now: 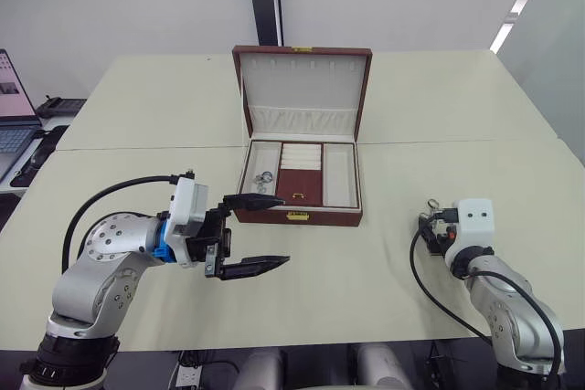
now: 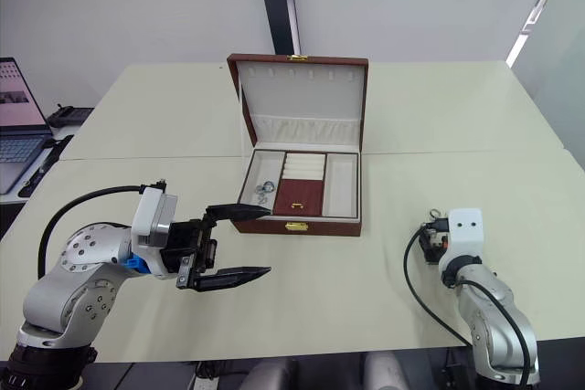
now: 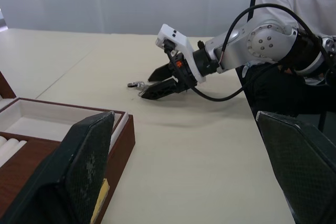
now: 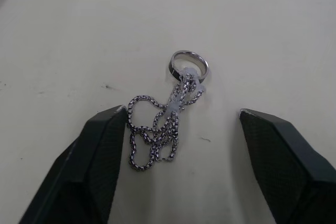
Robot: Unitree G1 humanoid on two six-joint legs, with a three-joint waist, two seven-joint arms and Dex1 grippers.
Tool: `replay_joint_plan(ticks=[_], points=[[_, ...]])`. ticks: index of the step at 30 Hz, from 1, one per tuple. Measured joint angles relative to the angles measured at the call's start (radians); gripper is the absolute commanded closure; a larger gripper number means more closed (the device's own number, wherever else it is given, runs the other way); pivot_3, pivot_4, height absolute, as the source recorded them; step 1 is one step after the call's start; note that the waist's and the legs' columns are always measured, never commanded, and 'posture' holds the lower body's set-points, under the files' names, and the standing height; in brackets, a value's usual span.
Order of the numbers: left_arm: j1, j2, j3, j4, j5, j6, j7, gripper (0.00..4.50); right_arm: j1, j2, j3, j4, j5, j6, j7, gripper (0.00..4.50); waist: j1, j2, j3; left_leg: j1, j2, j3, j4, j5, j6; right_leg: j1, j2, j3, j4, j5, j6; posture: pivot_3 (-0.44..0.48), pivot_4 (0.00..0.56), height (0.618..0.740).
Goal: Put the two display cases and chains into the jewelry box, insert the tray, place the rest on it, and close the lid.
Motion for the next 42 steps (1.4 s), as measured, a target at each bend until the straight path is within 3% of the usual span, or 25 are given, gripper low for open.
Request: replay_joint_plan(ticks=[11, 17, 27, 34, 42], points=[[0.003, -0.011, 0.006, 0.001, 0.001, -0.025, 0.025, 0.00, 0.000, -0.001, 0.000, -0.010, 0.002, 0.000, 0.002, 4.48, 0.000, 0.000, 0.000, 0.000, 0.000, 0.000, 0.000, 0.000, 0.001, 0.000, 0.000, 0.000, 0.000, 0.000, 0.000, 0.000, 0.150, 0.740], [0.015, -0.011, 0.009, 0.001, 0.000, -0.025, 0.036, 0.00, 0.012, -0.030, 0.001, -0.010, 0.002, -0.013, 0.029, 4.48, 0.000, 0.000, 0.000, 0.000, 0.000, 0.000, 0.000, -0.001, 0.002, 0.000, 0.000, 0.000, 0.000, 0.000, 0.000, 0.000, 0.150, 0.740], [0.126, -0.003, 0.100, -0.001, -0.016, -0.016, 0.070, 0.00, 0.020, -0.226, -0.019, -0.171, 0.080, -0.036, 0.224, 4.48, -0.001, 0.001, 0.001, 0.000, 0.001, 0.000, 0.000, -0.001, 0.002, 0.000, 0.001, 0.000, -0.001, 0.000, 0.000, 0.000, 0.150, 0.740], [0.190, -0.016, 0.153, 0.007, -0.013, -0.039, 0.112, 0.00, -0.201, -0.362, -0.016, -0.197, 0.197, 0.044, 0.354, 4.48, 0.001, 0.001, 0.001, 0.000, 0.001, 0.000, 0.000, -0.001, 0.003, 0.001, 0.001, -0.002, -0.001, 0.000, 0.000, 0.000, 0.150, 0.740], [0.181, -0.040, 0.153, 0.012, -0.001, -0.044, 0.173, 0.00, -0.511, -0.350, 0.131, -0.078, 0.241, 0.129, 0.373, 4.48, 0.000, 0.001, 0.001, -0.001, 0.001, -0.001, 0.000, -0.001, 0.001, -0.001, 0.000, -0.001, -0.001, 0.000, 0.000, 0.000, 0.150, 0.740]])
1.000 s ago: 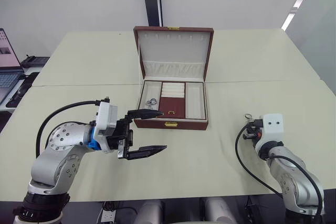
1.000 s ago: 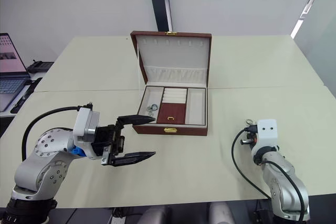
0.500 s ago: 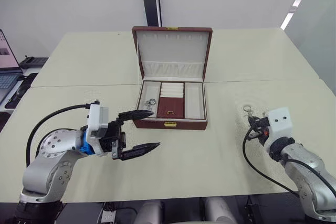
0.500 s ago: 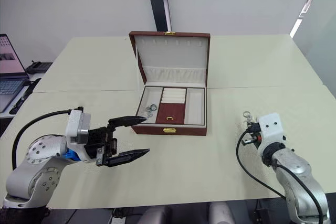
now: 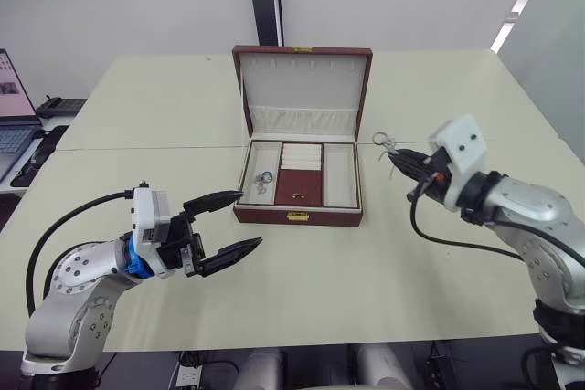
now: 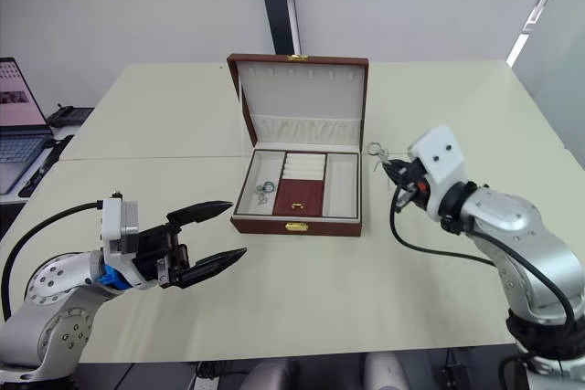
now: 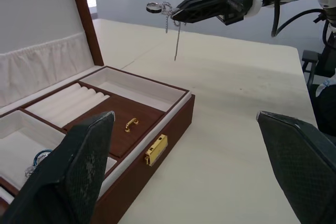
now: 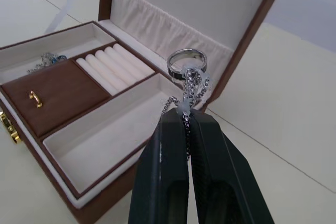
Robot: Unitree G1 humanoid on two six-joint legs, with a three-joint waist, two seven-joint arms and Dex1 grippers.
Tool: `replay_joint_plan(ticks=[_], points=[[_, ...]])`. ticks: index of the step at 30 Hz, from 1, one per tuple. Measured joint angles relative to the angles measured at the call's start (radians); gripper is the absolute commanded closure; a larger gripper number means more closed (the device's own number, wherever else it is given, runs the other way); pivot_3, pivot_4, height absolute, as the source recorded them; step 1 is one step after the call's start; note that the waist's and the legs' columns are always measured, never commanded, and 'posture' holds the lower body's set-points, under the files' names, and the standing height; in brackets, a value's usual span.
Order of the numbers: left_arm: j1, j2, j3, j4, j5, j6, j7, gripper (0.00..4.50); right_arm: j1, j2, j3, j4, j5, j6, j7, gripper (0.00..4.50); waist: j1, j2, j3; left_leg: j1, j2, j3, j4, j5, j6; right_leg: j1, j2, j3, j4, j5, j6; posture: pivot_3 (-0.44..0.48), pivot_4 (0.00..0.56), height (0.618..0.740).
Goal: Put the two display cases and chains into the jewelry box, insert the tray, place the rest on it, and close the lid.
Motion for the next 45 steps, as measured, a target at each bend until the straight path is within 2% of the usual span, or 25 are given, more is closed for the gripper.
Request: replay_joint_plan(ticks=[4, 7, 15, 29, 34, 35, 41, 45], points=[[0.000, -0.010, -0.004, 0.001, 0.005, 0.000, 0.019, 0.00, -0.105, 0.038, 0.035, 0.083, 0.000, 0.007, -0.002, 4.48, 0.000, 0.000, 0.000, -0.001, 0.000, 0.000, 0.000, 0.001, -0.002, -0.001, 0.000, 0.000, 0.000, 0.000, 0.000, 0.000, 0.150, 0.740], [-0.001, -0.016, -0.011, 0.001, 0.006, 0.000, 0.028, 0.00, -0.124, 0.046, 0.070, 0.132, -0.005, 0.004, 0.000, 4.48, 0.001, 0.000, 0.000, -0.001, 0.000, 0.000, 0.000, 0.001, -0.002, -0.001, -0.001, 0.000, 0.000, 0.000, 0.000, 0.000, 0.150, 0.740], [-0.033, -0.025, -0.036, -0.016, 0.007, 0.009, 0.068, 0.00, -0.138, 0.088, 0.163, 0.211, -0.053, -0.051, 0.012, 4.48, -0.001, 0.000, 0.000, -0.001, 0.000, 0.000, 0.000, 0.001, -0.002, -0.002, -0.001, 0.000, 0.000, 0.000, 0.000, 0.000, 0.150, 0.740], [-0.066, -0.025, -0.052, -0.047, 0.002, 0.051, 0.108, 0.00, -0.106, 0.118, 0.230, 0.256, -0.118, -0.070, 0.015, 4.48, 0.000, 0.000, 0.000, -0.001, -0.001, 0.000, 0.000, 0.001, -0.003, -0.002, -0.001, 0.001, 0.000, 0.000, 0.000, 0.000, 0.150, 0.740], [-0.067, -0.025, -0.052, -0.047, 0.001, 0.054, 0.109, 0.00, -0.098, 0.133, 0.230, 0.261, -0.120, -0.020, 0.014, 4.48, -0.001, 0.000, 0.000, -0.001, -0.001, 0.000, 0.000, 0.001, -0.003, -0.002, -0.001, 0.001, 0.000, 0.000, 0.000, 0.000, 0.150, 0.740], [-0.067, -0.025, -0.052, -0.047, 0.000, 0.055, 0.109, 0.00, -0.098, 0.140, 0.230, 0.261, -0.120, -0.011, 0.010, 3.91, -0.001, 0.000, 0.000, -0.001, -0.001, 0.000, 0.000, 0.001, -0.003, -0.002, -0.001, 0.001, 0.000, 0.000, 0.000, 0.000, 0.150, 0.740], [-0.068, -0.027, -0.052, -0.047, -0.017, 0.066, 0.109, 0.00, -0.098, 0.150, 0.225, 0.261, -0.119, 0.025, 0.007, 2.47, 0.000, 0.000, 0.000, -0.001, -0.001, 0.000, 0.000, 0.001, -0.003, -0.002, -0.001, 0.001, 0.000, 0.000, 0.000, 0.000, 0.150, 0.740], [-0.067, -0.027, -0.052, -0.047, -0.018, 0.066, 0.108, 0.00, -0.096, 0.143, 0.221, 0.250, -0.120, 0.021, 0.015, 1.36, 0.000, 0.000, 0.000, -0.001, -0.001, 0.000, 0.000, 0.001, -0.003, -0.002, -0.001, 0.001, 0.000, 0.000, 0.000, 0.000, 0.150, 0.740]])
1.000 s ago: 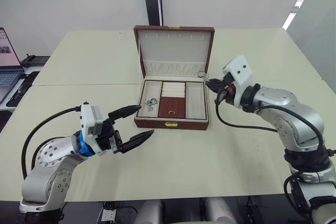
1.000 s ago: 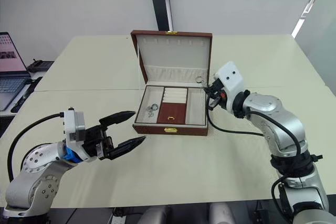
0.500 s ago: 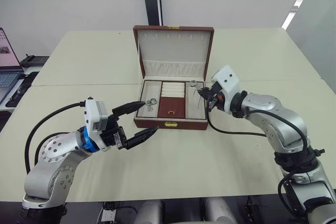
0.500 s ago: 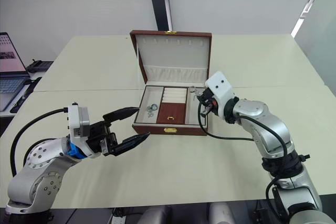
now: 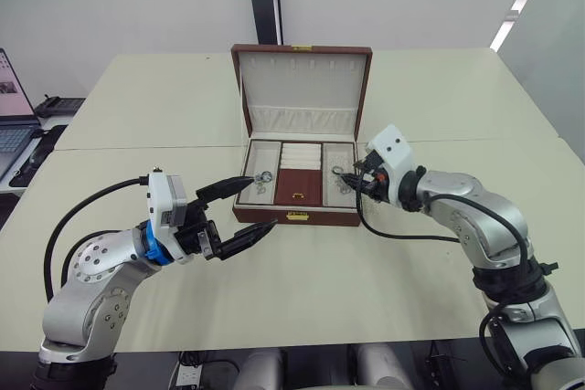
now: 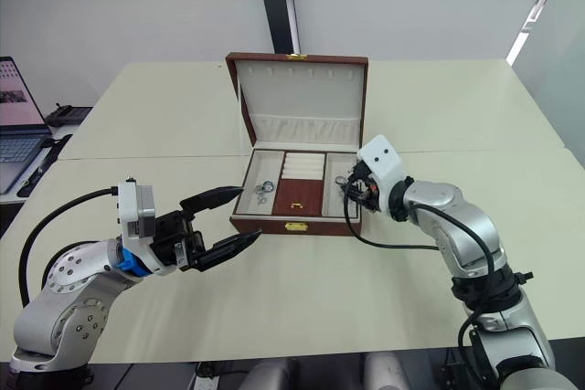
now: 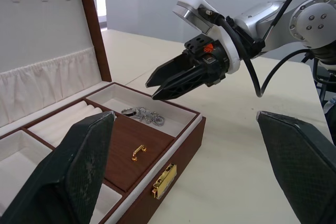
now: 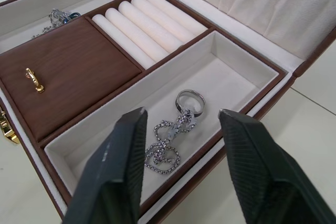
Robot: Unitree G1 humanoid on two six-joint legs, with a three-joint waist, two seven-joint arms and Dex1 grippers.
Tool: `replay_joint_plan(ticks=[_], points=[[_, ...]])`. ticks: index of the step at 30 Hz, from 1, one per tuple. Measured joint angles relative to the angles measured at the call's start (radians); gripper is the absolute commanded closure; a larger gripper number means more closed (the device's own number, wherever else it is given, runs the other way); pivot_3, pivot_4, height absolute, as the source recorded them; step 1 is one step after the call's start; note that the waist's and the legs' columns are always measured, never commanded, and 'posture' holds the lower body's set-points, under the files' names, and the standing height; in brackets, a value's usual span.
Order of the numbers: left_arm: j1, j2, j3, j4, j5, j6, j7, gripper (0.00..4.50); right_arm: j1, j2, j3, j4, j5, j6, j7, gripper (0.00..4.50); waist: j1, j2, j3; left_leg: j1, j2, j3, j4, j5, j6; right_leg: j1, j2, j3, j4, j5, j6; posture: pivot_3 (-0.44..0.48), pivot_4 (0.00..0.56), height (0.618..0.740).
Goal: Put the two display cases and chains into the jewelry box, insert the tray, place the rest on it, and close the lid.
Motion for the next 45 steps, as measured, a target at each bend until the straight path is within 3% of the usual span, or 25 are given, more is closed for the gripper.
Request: replay_joint_plan(ticks=[3, 8, 14, 20, 24, 28, 32, 34, 40, 43, 45], points=[[0.004, 0.002, 0.002, 0.000, 0.000, 0.005, 0.001, 0.00, 0.012, -0.026, -0.005, -0.030, 0.000, -0.020, 0.015, 0.45, 0.000, 0.000, 0.000, 0.000, 0.000, 0.000, 0.000, 0.000, 0.000, 0.000, 0.000, 0.000, 0.000, 0.000, 0.000, 0.000, 0.150, 0.740], [-0.012, 0.025, 0.046, 0.059, 0.020, 0.019, 0.042, 0.00, 0.094, -0.121, -0.063, -0.093, 0.005, -0.085, 0.077, 0.45, 0.001, 0.000, 0.000, 0.000, 0.000, 0.000, 0.000, -0.001, 0.001, 0.000, 0.000, 0.000, 0.000, 0.000, 0.000, 0.000, 0.150, 0.740], [-0.028, 0.074, 0.095, 0.172, 0.082, 0.091, 0.156, 0.00, 0.292, -0.240, -0.239, -0.118, 0.020, -0.189, 0.139, 0.45, 0.004, -0.001, 0.000, 0.000, 0.000, 0.000, 0.000, -0.002, 0.003, 0.001, 0.000, -0.001, 0.000, 0.000, 0.000, 0.000, 0.150, 0.740], [-0.064, 0.109, 0.109, 0.297, 0.147, 0.167, 0.255, 0.00, 0.382, -0.262, -0.328, -0.121, 0.000, -0.280, 0.132, 0.45, -0.001, -0.001, 0.000, 0.000, 0.001, 0.001, 0.000, -0.002, 0.004, 0.000, 0.001, 0.000, 0.000, 0.000, 0.000, 0.000, 0.150, 0.740], [-0.083, 0.107, 0.107, 0.390, 0.216, 0.124, 0.282, 0.00, 0.421, -0.199, -0.356, -0.115, -0.009, -0.410, 0.109, 0.45, 0.001, -0.001, 0.000, 0.000, 0.000, 0.000, 0.000, 0.000, 0.001, 0.000, 0.001, 0.000, 0.000, 0.000, 0.000, 0.000, 0.150, 0.740], [-0.148, 0.063, 0.086, 0.526, 0.318, 0.005, 0.331, 0.86, 0.464, -0.189, -0.352, -0.038, -0.051, -0.505, 0.099, 0.41, 0.007, -0.001, 0.000, 0.000, -0.001, 0.001, 0.000, 0.000, 0.000, 0.001, -0.001, 0.000, 0.000, 0.000, 0.000, 0.000, 0.150, 0.740], [-0.204, 0.025, 0.053, 0.613, 0.362, -0.044, 0.337, 2.14, 0.465, -0.178, -0.348, 0.042, -0.074, -0.553, 0.095, 1.38, 0.005, -0.001, 0.000, 0.000, -0.001, 0.001, 0.000, 0.000, 0.000, 0.001, -0.001, 0.000, 0.000, 0.000, 0.000, 0.000, 0.150, 0.740], [-0.233, 0.007, 0.023, 0.635, 0.376, -0.049, 0.320, 2.78, 0.432, -0.167, -0.311, 0.086, -0.086, -0.572, 0.101, 2.07, 0.003, -0.001, 0.000, 0.000, -0.001, 0.001, 0.000, 0.000, 0.000, 0.001, -0.001, 0.000, 0.000, 0.000, 0.000, 0.000, 0.150, 0.740], [-0.296, -0.044, -0.062, 0.708, 0.415, -0.064, 0.281, 4.50, 0.315, -0.104, -0.147, 0.204, -0.161, -0.597, 0.115, 3.58, -0.009, -0.001, 0.000, 0.000, 0.000, 0.001, 0.000, 0.000, -0.001, 0.000, 0.000, 0.000, 0.001, 0.000, 0.000, 0.000, 0.150, 0.740], [-0.323, -0.067, -0.086, 0.736, 0.419, -0.056, 0.273, 4.50, 0.245, -0.067, -0.076, 0.269, -0.191, -0.601, 0.125, 4.31, -0.008, -0.001, 0.000, 0.000, -0.001, 0.001, 0.001, 0.000, -0.001, 0.000, -0.001, -0.001, 0.001, 0.000, 0.000, 0.000, 0.150, 0.740], [-0.342, -0.075, -0.099, 0.744, 0.419, -0.047, 0.257, 4.50, 0.211, -0.048, -0.045, 0.293, -0.199, -0.602, 0.136, 4.46, -0.009, -0.001, 0.000, 0.000, -0.001, 0.000, 0.001, 0.001, -0.001, -0.001, -0.001, -0.001, 0.001, 0.000, 0.000, 0.000, 0.150, 0.740]])
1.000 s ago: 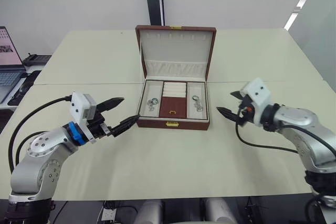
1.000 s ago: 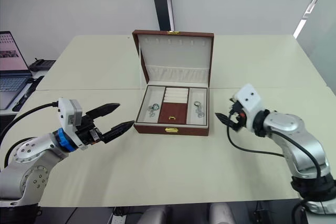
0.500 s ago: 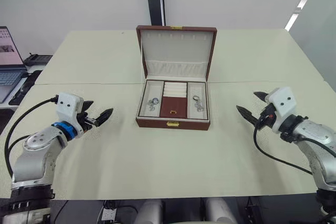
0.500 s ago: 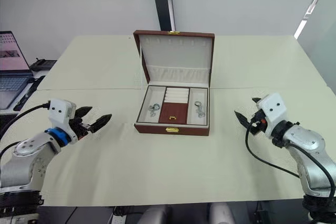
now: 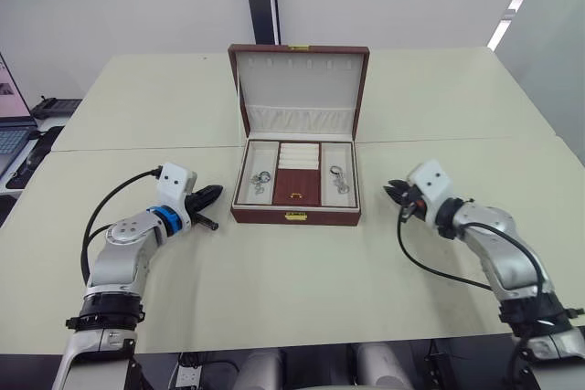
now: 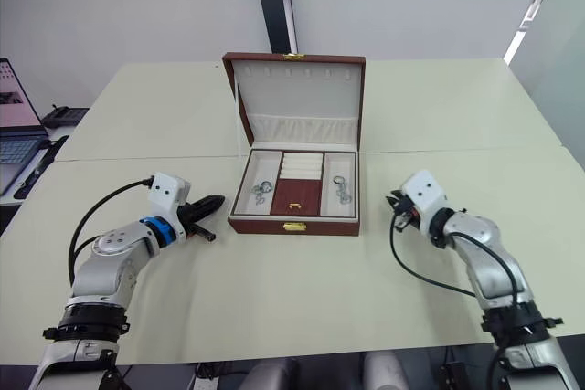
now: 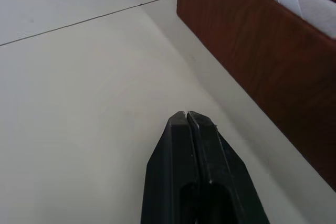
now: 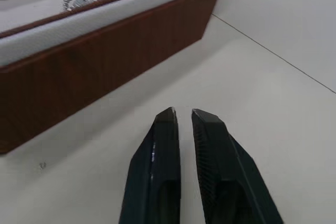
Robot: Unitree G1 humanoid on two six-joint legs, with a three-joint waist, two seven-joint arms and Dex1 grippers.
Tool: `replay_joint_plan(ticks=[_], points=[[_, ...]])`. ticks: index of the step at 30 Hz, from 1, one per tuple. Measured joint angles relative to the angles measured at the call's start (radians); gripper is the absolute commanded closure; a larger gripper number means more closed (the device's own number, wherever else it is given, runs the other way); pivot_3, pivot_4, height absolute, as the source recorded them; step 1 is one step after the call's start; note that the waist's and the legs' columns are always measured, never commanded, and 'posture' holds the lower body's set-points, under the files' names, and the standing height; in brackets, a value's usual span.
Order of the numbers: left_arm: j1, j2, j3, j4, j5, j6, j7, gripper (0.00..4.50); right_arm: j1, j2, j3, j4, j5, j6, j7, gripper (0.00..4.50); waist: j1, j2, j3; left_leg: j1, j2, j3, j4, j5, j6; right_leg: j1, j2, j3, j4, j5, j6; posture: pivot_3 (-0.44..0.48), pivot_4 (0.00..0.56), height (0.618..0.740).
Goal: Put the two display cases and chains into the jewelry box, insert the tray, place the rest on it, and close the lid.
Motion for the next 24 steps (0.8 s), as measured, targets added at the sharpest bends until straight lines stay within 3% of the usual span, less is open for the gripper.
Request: replay_joint_plan(ticks=[11, 24], points=[[0.013, 0.024, -0.022, -0.061, -0.024, 0.100, -0.141, 4.50, -0.058, 0.046, 0.026, 0.020, 0.012, 0.024, 0.097, 4.46, -0.006, 0.000, 0.000, 0.000, 0.000, 0.000, 0.000, 0.000, 0.000, -0.001, -0.001, 0.000, 0.000, 0.000, 0.000, 0.000, 0.150, 0.740], [0.167, 0.082, -0.019, -0.318, -0.035, 0.252, -0.222, 4.50, 0.054, -0.028, -0.006, -0.198, 0.088, 0.214, 0.182, 4.46, -0.006, 0.000, 0.000, 0.000, 0.000, 0.000, -0.001, 0.000, 0.000, -0.001, -0.001, 0.000, -0.001, 0.000, 0.000, 0.000, 0.150, 0.740]])
